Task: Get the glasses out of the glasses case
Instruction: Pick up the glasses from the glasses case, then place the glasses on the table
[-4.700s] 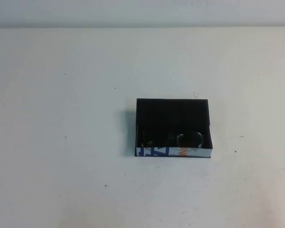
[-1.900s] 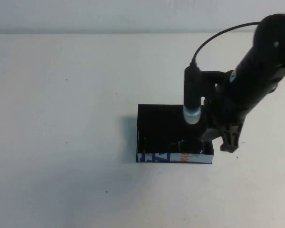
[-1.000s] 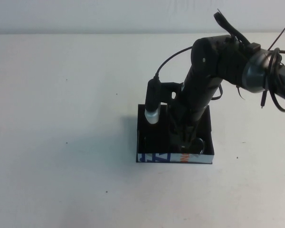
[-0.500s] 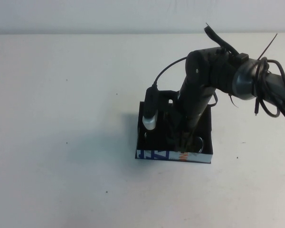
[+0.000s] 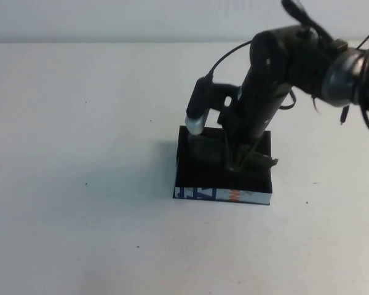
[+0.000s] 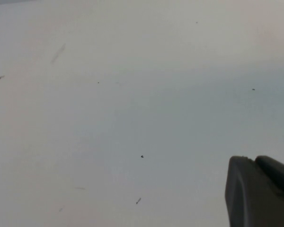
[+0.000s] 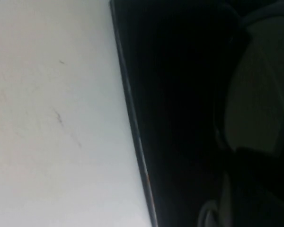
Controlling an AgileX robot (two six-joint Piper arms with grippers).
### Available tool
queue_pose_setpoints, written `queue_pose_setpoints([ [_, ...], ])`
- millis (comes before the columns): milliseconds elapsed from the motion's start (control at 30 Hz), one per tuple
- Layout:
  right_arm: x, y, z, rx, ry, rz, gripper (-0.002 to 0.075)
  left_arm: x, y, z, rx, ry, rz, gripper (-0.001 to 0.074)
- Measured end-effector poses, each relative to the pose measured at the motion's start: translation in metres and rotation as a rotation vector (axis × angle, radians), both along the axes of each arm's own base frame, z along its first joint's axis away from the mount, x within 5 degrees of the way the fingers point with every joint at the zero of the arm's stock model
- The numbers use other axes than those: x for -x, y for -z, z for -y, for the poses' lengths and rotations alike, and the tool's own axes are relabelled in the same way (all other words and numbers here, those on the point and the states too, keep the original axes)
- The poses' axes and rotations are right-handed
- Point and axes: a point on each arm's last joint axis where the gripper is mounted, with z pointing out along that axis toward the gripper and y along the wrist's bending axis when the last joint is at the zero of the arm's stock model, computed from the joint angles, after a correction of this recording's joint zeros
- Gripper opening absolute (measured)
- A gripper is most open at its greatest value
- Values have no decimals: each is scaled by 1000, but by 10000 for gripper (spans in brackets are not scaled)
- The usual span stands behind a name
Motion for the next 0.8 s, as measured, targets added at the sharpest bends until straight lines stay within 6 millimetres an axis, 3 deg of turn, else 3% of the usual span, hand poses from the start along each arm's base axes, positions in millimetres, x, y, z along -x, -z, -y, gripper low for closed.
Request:
queue_pose_setpoints([
  [167,11,-56,35,-112,322,-62,55,0,0,0,0,0,0,-5],
  [267,21,-73,69,-210,557,-137,55,0,0,0,0,0,0,-5],
  [367,37,-65,113,-213,777,-226,55,0,0,0,0,0,0,-5],
  [500,71,-42,153,-276,1015,-262,55,0,0,0,0,0,0,-5],
  [633,99,-9,163,-368,1130,-237,55,0,0,0,0,0,0,-5],
  [800,106,35,165,-361,1212,-275,55,0,0,0,0,0,0,-5],
])
